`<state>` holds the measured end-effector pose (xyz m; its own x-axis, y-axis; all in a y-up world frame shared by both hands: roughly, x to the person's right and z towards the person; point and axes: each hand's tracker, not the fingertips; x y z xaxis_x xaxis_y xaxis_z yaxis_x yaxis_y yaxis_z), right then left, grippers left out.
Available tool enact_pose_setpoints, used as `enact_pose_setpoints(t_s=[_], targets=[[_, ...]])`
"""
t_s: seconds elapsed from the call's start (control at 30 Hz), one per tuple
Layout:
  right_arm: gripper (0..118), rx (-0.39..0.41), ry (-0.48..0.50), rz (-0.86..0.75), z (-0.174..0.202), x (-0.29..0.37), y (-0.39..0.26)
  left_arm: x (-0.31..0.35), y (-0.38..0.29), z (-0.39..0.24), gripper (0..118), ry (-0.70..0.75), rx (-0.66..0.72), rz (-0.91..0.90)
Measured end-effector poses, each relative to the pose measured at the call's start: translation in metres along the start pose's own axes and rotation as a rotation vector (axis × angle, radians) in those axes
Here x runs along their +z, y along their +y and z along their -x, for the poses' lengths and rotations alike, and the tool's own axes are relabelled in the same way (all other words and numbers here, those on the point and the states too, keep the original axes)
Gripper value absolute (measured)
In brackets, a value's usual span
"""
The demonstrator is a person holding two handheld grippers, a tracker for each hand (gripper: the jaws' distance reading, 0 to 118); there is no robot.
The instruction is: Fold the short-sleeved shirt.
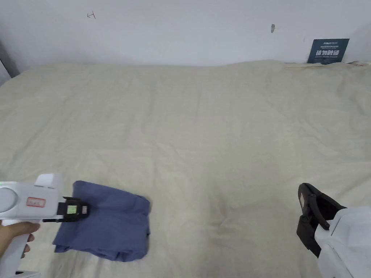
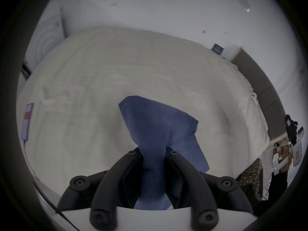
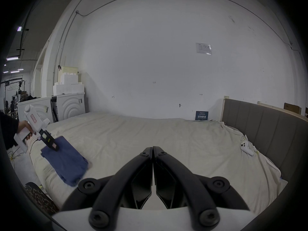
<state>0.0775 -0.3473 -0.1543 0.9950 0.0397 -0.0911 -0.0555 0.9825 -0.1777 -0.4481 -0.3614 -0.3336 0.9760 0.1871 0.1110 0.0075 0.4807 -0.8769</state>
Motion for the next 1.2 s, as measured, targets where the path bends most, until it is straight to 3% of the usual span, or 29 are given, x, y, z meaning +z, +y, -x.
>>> enact_pose_setpoints(t_s=[0.27,0.57,0.67,0.83,0.9,1.2], targets=[[0,-0.016,-0.006,0.024,0.010,-0.018,-0.007,0.019,0.014,0.083,21,0.197,0.056,0.041],[0,-0.019,-0.009,0.048,0.011,-0.031,-0.008,-0.016,0.010,0.110,26,0.298,0.132,0.110],[0,-0.017,-0.009,0.051,0.009,-0.032,-0.005,-0.022,0.008,0.112,39,0.333,0.169,0.102],[0,-0.006,-0.016,0.054,0.009,-0.033,-0.002,-0.018,0.007,0.111,99,0.470,0.210,0.019],[0,0.001,-0.025,0.055,0.012,-0.032,-0.003,-0.015,0.005,0.109,113,0.511,0.215,-0.014],[0,-0.002,-0.027,0.035,0.014,-0.031,0.019,0.038,-0.005,0.079,112,0.512,0.196,-0.250]])
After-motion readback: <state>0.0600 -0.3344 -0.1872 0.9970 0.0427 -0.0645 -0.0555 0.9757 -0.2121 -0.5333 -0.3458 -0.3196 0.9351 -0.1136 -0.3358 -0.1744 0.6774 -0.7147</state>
